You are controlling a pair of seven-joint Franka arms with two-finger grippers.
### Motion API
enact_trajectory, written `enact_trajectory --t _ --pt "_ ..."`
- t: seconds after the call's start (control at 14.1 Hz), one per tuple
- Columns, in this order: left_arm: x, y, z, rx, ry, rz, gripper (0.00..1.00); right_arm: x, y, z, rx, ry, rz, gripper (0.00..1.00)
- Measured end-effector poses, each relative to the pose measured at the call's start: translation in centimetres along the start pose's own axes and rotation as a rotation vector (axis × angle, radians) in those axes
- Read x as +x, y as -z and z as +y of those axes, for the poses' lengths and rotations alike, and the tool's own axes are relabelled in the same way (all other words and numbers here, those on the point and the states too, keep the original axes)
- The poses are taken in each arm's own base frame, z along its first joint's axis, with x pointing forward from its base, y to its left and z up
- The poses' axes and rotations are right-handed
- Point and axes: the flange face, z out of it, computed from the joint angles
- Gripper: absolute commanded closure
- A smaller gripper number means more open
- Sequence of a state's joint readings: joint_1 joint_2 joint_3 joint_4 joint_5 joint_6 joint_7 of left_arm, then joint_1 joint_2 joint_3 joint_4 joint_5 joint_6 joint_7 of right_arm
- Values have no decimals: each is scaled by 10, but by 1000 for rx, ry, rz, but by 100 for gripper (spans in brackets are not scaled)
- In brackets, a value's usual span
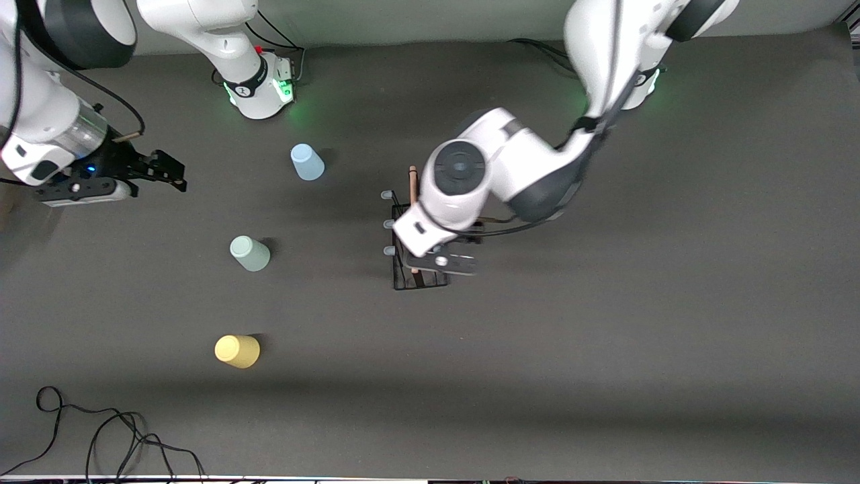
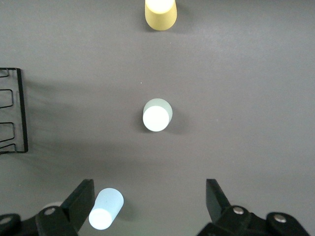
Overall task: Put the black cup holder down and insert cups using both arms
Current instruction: 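Carry the black rack with the left gripper to the table middle, then release the rack and withdraw the left gripper while the right gripper grasps the green cup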
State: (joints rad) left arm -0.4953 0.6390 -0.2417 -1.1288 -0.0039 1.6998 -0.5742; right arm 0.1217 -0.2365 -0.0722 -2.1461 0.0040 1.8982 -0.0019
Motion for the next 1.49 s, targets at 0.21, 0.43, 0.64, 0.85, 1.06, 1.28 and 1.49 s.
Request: enact_trajectory --t 0.21,0.43,0.64,0.85,1.06,1.28,1.49 --pt "-13 99 -97 56 -25 -70 0 -1 -71 1 -3 -3 -10 0" --pt "-37 178 -203 92 -53 -99 0 5 -151 4 -12 -10 -26 0" --pt "-50 223 -302 125 -13 -71 0 14 -207 6 -13 -21 -30 0" --pt "-48 224 -369 141 45 -81 1 19 -236 7 -18 -24 -23 0" --pt "-43 208 -436 115 96 -90 1 22 -251 7 -21 -24 -15 0" --pt "-43 186 -452 111 108 -68 1 23 -263 0 -24 -8 -12 0" --pt "-58 172 -433 133 82 -45 1 22 -279 -5 -27 1 -25 64"
